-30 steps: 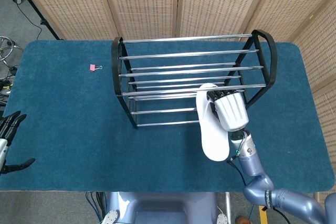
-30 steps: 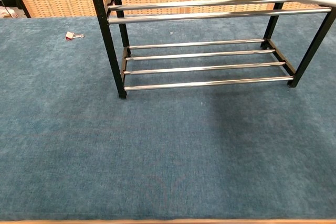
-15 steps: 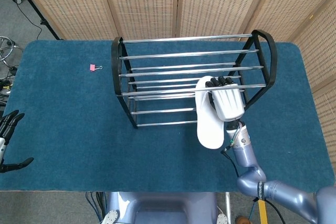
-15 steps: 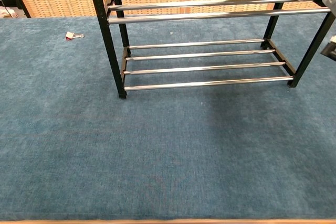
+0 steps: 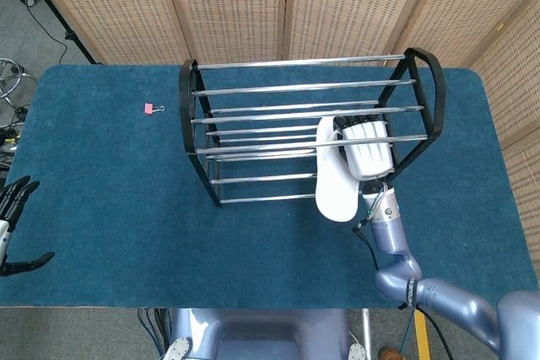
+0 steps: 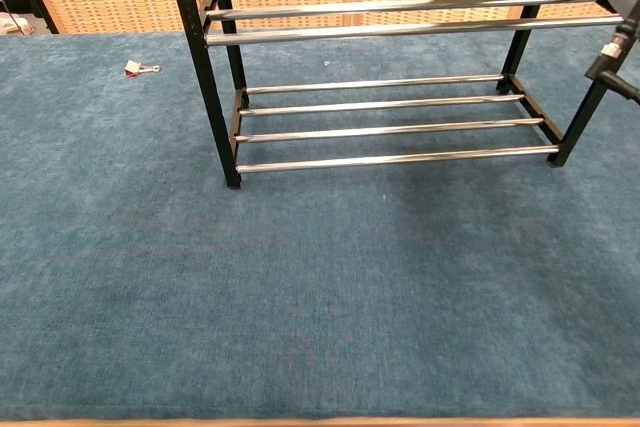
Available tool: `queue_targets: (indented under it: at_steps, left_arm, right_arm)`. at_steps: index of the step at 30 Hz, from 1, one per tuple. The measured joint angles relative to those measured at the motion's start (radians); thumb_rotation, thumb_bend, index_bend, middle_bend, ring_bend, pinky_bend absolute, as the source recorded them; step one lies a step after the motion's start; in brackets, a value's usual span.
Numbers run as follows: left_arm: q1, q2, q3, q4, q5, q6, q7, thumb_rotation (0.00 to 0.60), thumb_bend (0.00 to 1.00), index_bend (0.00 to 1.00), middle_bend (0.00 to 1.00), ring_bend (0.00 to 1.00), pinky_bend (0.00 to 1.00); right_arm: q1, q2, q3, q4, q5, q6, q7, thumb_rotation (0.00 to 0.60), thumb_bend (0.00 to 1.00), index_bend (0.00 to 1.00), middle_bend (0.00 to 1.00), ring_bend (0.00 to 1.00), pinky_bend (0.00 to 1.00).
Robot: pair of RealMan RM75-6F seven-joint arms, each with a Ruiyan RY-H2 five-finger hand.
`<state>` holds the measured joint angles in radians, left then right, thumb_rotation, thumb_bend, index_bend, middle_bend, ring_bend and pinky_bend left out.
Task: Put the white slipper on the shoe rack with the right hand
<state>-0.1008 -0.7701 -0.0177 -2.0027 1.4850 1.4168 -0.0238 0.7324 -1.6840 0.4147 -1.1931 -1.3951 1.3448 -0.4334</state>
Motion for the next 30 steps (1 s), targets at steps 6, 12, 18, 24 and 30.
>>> queue_targets:
  at_steps: [6,12,18,24,30]
  left_arm:
    - [-0.008,-0.006,-0.005,0.002,-0.022,-0.014,0.011,0.6,0.0,0.0,0.0,0.0,0.0]
    - [-0.013,-0.008,-0.008,0.002,-0.031,-0.024,0.014,0.6,0.0,0.0,0.0,0.0,0.0]
    - [-0.011,-0.008,-0.007,0.003,-0.027,-0.021,0.014,0.6,0.0,0.0,0.0,0.0,0.0]
    - [-0.013,-0.01,-0.006,0.003,-0.025,-0.023,0.018,0.6,0.0,0.0,0.0,0.0,0.0]
    - [-0.014,-0.01,-0.005,0.003,-0.024,-0.026,0.012,0.6,0.0,0.0,0.0,0.0,0.0]
  right_arm:
    - [0.032,-0.016,0.012,0.043,0.019,-0.009,-0.001,0.6,0.72,0.57,0.56,0.52,0.59]
    - [0.064,-0.036,0.022,0.104,0.048,-0.023,-0.02,0.6,0.72,0.57,0.56,0.52,0.59]
    - [0.086,-0.052,0.027,0.16,0.087,-0.042,-0.036,0.6,0.72,0.57,0.56,0.52,0.59]
    - [0.101,-0.064,0.041,0.176,0.11,-0.027,-0.056,0.6,0.72,0.58,0.57,0.52,0.59]
    - [0.129,-0.103,0.059,0.228,0.132,0.008,-0.091,0.6,0.73,0.59,0.57,0.52,0.59]
